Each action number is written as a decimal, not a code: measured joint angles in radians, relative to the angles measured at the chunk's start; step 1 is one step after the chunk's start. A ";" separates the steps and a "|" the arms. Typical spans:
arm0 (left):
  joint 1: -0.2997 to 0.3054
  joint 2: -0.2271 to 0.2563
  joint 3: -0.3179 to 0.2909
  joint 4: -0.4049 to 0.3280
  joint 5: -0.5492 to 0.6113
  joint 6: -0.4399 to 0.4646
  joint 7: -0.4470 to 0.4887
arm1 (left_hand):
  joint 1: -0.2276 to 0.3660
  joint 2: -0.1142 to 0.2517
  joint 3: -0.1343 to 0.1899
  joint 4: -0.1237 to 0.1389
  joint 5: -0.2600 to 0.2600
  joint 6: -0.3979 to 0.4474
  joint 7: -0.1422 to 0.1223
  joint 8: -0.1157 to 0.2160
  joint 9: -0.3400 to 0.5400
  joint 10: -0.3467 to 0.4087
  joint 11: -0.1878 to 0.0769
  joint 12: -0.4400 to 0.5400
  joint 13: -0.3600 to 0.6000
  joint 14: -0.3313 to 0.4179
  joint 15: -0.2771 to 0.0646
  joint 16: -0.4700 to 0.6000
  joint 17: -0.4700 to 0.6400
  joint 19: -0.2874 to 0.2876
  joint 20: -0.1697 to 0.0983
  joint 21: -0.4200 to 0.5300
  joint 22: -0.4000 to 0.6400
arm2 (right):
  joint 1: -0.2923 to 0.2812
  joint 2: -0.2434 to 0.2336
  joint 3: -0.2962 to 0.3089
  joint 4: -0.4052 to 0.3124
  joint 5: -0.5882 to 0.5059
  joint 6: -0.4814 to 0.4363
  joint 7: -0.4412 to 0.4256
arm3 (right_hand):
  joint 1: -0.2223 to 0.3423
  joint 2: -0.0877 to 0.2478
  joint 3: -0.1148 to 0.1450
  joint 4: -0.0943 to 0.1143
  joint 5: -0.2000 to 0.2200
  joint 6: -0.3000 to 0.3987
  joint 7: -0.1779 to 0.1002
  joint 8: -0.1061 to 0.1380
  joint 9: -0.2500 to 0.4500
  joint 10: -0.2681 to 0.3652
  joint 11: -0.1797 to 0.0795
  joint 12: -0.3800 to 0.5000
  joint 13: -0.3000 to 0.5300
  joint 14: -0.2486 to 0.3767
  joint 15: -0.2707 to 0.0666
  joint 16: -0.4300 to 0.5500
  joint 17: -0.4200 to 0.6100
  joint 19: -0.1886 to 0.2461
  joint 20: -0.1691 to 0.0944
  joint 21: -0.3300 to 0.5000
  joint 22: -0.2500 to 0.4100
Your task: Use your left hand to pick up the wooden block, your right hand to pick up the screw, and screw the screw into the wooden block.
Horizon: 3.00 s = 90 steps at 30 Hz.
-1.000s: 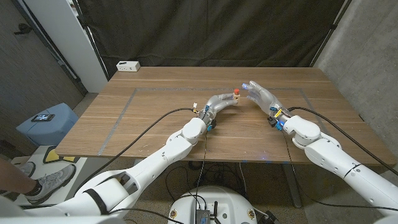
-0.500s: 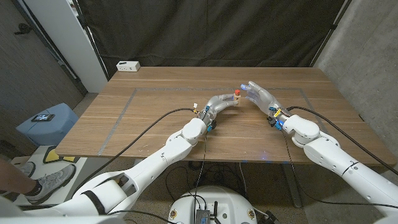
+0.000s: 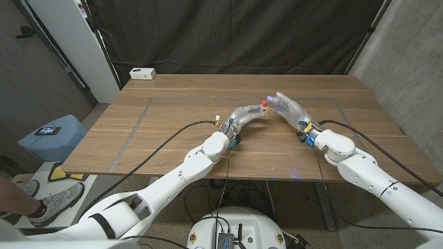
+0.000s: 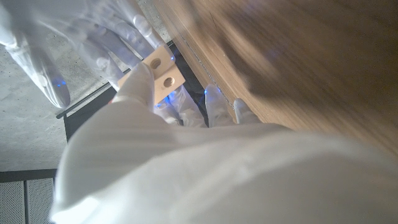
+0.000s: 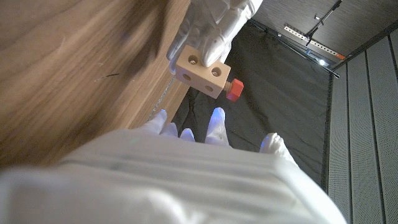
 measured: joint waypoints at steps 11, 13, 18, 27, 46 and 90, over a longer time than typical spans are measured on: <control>0.007 0.005 0.000 -0.013 0.002 0.004 0.005 | -0.008 -0.002 0.002 0.002 0.000 0.000 0.000 0.000 0.001 0.000 0.000 0.000 0.000 0.000 0.000 0.000 0.000 0.000 0.000 0.000 0.000 | -0.020 -0.008 0.005 -0.020 -0.001 0.007 -0.013 | 0.000 0.000 0.000 0.000 0.000 0.030 0.002 0.004 0.000 0.000 -0.011 0.004 0.000 0.000 0.000 0.000 -0.003 0.000 0.000 0.000 0.000; 0.008 0.006 0.000 -0.015 0.002 0.004 0.006 | -0.008 -0.002 0.002 0.002 0.000 0.000 0.000 0.000 0.001 0.000 0.000 0.000 0.000 0.000 0.000 0.000 0.000 0.000 0.000 0.000 0.000 | -0.024 -0.010 0.006 -0.025 -0.002 0.007 -0.015 | 0.000 0.000 0.000 0.000 0.000 0.036 0.007 0.004 0.000 0.000 -0.011 0.004 0.000 0.000 0.000 0.000 -0.003 0.000 0.000 0.000 0.000; 0.009 0.006 0.000 -0.016 0.003 0.004 0.006 | -0.008 -0.002 0.002 0.002 0.000 0.000 0.000 0.000 0.001 0.000 0.000 0.000 0.000 0.000 0.000 0.000 0.000 0.000 0.000 0.000 0.000 | -0.033 -0.014 0.009 -0.035 -0.003 0.008 -0.021 | 0.000 0.000 0.000 0.000 0.000 0.043 0.007 0.004 0.000 0.000 -0.022 0.004 0.000 0.000 0.000 0.000 -0.003 0.000 0.000 0.000 0.000; 0.010 0.007 -0.001 -0.017 0.004 0.004 0.007 | -0.008 -0.003 0.002 0.002 0.000 0.000 0.000 0.000 0.001 0.000 0.000 0.000 0.000 0.000 0.000 0.000 0.000 0.000 0.000 0.000 0.000 | -0.044 -0.020 0.013 -0.047 -0.005 0.007 -0.026 | 0.000 0.000 0.003 -0.003 0.007 0.064 0.007 0.011 0.000 -0.003 -0.026 0.008 0.000 0.000 0.000 0.000 -0.003 0.001 0.000 0.000 0.000; 0.019 0.010 -0.002 -0.032 0.005 0.013 0.011 | -0.008 -0.003 0.000 0.000 -0.001 0.000 0.000 0.000 0.000 0.000 0.000 0.000 0.000 0.000 0.000 0.000 0.000 0.000 0.000 0.000 0.000 | -0.070 -0.032 0.021 -0.076 -0.011 0.005 -0.041 | 0.000 0.000 0.012 -0.003 0.007 0.099 0.016 0.015 0.000 0.000 -0.040 0.012 0.000 0.002 -0.013 0.000 -0.007 0.011 -0.004 0.000 0.000; 0.024 0.012 -0.003 -0.038 -0.003 0.018 0.008 | -0.005 -0.006 0.002 0.002 0.003 -0.002 0.002 0.000 0.001 0.000 0.000 0.000 0.000 0.000 0.000 0.000 0.000 0.000 0.000 0.000 0.000 | -0.124 -0.073 0.042 -0.141 -0.018 -0.005 -0.056 | 0.006 0.005 0.020 -0.011 0.007 0.134 0.016 0.015 -0.001 0.005 -0.052 0.016 -0.002 0.002 -0.013 0.000 -0.007 0.028 -0.003 0.008 0.000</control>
